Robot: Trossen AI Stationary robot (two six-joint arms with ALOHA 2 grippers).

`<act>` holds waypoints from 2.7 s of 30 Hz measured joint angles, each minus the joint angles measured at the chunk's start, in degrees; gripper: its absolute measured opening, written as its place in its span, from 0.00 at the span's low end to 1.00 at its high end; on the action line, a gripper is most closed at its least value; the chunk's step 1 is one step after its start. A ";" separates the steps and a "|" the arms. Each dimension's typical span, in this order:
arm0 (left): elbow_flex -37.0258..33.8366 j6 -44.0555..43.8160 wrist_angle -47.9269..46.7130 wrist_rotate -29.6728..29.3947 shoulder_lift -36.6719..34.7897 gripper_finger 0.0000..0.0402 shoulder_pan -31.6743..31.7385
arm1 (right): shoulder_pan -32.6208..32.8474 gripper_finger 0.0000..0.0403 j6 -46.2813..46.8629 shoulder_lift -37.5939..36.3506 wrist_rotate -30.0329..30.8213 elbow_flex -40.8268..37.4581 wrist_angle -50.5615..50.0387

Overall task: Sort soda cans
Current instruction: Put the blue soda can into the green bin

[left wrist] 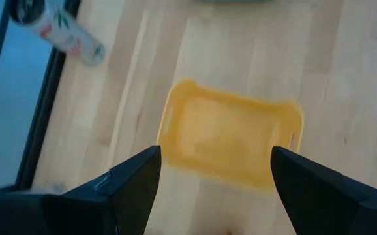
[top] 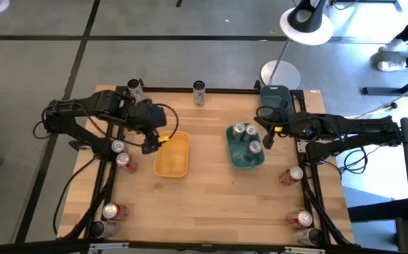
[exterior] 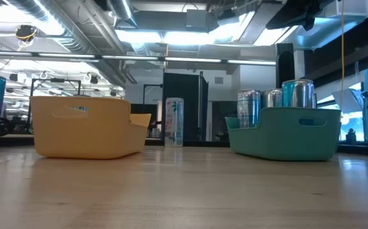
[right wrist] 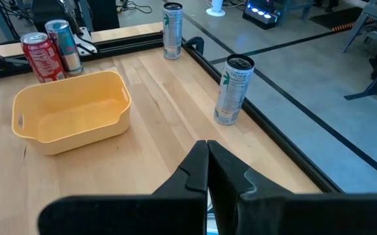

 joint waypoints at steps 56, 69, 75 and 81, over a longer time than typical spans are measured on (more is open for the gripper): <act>0.96 -9.15 -7.31 -2.82 -10.21 0.69 2.91 | 0.00 0.01 1.05 0.00 2.58 0.00 -2.29; -16.10 -15.52 -7.29 3.18 -17.46 0.69 4.32 | 0.00 0.01 1.05 0.00 2.56 0.00 -2.25; -25.63 -16.72 -7.24 7.26 -24.02 0.69 4.25 | 0.00 0.01 1.07 0.00 2.54 0.00 -2.16; -33.76 -9.31 -7.24 7.93 -29.85 0.69 4.25 | 0.00 0.01 1.09 0.00 2.54 0.00 -2.17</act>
